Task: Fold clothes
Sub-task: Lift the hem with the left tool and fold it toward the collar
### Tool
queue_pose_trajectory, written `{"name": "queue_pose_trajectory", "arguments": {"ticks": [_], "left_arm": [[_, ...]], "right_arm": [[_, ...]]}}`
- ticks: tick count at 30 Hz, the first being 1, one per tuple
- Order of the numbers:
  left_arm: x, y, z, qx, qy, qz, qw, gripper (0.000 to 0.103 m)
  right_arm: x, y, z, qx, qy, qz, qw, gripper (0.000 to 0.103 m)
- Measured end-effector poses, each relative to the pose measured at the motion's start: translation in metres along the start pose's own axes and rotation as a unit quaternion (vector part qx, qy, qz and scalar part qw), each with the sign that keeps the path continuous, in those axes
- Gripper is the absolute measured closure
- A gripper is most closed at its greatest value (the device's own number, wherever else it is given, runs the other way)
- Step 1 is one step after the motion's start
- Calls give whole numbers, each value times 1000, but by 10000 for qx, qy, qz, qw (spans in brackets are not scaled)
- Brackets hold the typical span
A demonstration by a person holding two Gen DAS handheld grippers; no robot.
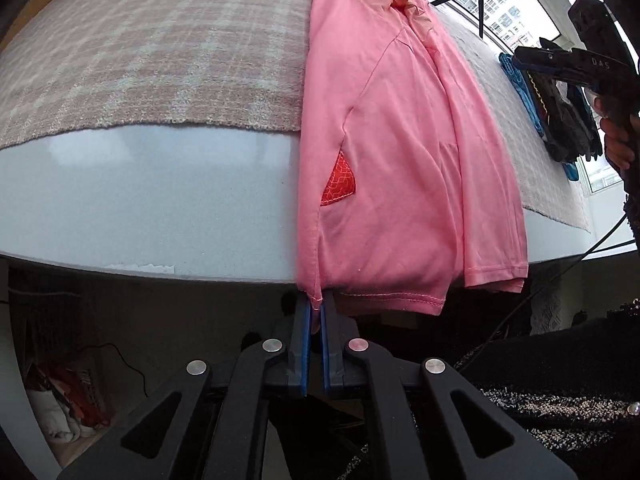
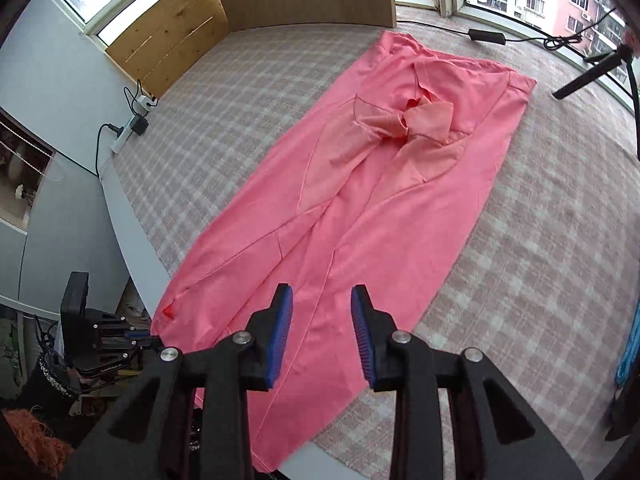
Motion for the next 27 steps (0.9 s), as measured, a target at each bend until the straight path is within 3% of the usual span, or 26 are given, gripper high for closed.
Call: {"name": "queue_pose_trajectory", "arguments": {"ticks": [5,7,8,10,13,16,20,27], "left_arm": [[8,6,10,-553,161,-49,9983,101],[8,11,15,-783,247,-127,9965,101],[9,18,17,-1014,94,-196,9946,100],[14,14,8,-1140,-33,-188,9933,100],[17,4,3,-916,199,-123,9955,86],[27,4,-1,-1098,214,-127,9936,77],[36,2,-10,-1094,444,-269,9926,72],[12,0,8,-1229,489,-626,9892,65]], "right_arm": [[-24,115,3,-1196,467,-453,9907,73],[-28,139,0,-1454,531,-466,9868,73],[-30,150,-2,-1575,562,-472,9848,73],[-30,162,-9,-1664,598,-457,9832,73],[-26,174,-20,-1672,666,-363,9830,73],[-23,185,-27,-1861,548,-286,9806,72],[-22,201,-25,-2432,106,-270,9696,72],[-26,197,-29,-2546,-73,-362,9664,66]]}}
Point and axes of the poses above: each gripper's, at about its wrist camera, not at the fingertips, and x roughly against the way its jaws point, z to its right, y to its underside, the point moved 5 cm from there along -x, roughly the way its jaws point, and after that the axes turned 10 degrees about y, right-handed, at the moved point
